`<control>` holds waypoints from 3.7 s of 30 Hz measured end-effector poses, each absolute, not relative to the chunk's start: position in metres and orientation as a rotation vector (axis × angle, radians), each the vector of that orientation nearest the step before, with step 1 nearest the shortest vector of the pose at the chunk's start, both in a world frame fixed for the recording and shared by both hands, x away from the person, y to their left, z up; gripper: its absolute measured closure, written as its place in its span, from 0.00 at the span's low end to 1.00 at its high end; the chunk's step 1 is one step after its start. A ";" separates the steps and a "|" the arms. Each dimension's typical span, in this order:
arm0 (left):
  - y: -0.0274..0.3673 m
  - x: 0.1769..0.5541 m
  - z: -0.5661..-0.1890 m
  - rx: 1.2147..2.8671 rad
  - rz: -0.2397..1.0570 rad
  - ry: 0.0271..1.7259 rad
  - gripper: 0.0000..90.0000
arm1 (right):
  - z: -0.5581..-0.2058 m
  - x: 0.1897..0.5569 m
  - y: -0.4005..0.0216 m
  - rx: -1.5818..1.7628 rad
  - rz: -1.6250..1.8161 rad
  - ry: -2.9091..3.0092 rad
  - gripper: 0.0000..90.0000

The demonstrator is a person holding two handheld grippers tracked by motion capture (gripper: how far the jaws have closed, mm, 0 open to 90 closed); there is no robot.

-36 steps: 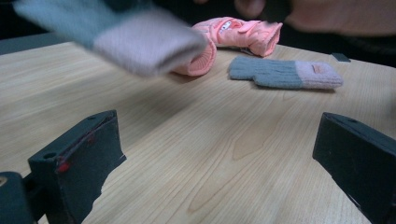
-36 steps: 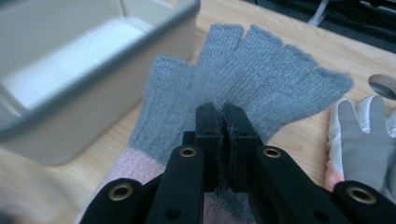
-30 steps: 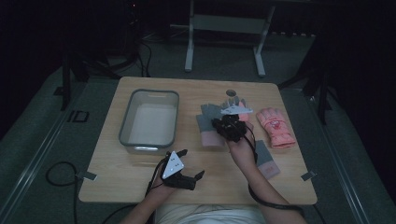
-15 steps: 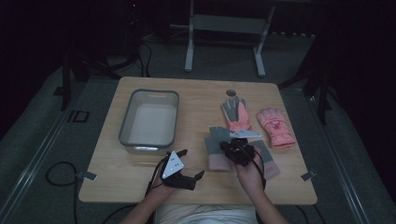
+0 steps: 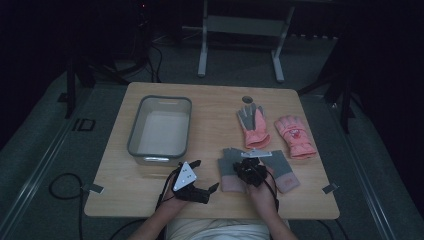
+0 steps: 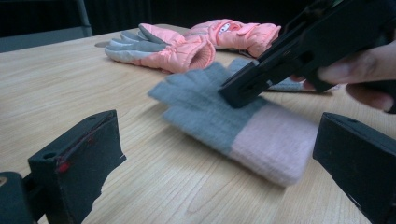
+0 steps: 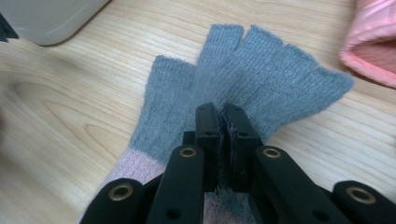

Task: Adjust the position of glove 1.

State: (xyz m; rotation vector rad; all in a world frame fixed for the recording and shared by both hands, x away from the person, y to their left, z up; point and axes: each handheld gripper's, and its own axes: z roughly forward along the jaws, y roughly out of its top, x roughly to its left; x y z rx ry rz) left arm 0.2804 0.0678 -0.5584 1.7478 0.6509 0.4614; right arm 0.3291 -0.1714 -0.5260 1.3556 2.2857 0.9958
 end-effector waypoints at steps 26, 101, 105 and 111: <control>0.067 0.280 -0.558 1.755 0.459 0.639 0.01 | -0.538 0.344 -0.170 1.351 1.009 2.288 0.81; 0.068 0.279 -0.559 1.740 0.469 0.657 0.01 | -0.465 0.309 -0.274 1.448 0.975 2.039 0.97; 0.066 0.278 -0.559 1.746 0.478 0.641 0.01 | -0.481 0.310 -0.271 1.470 0.946 2.045 0.97; 0.066 0.279 -0.559 1.747 0.475 0.645 0.01 | -0.503 0.316 -0.270 1.528 0.929 2.050 0.97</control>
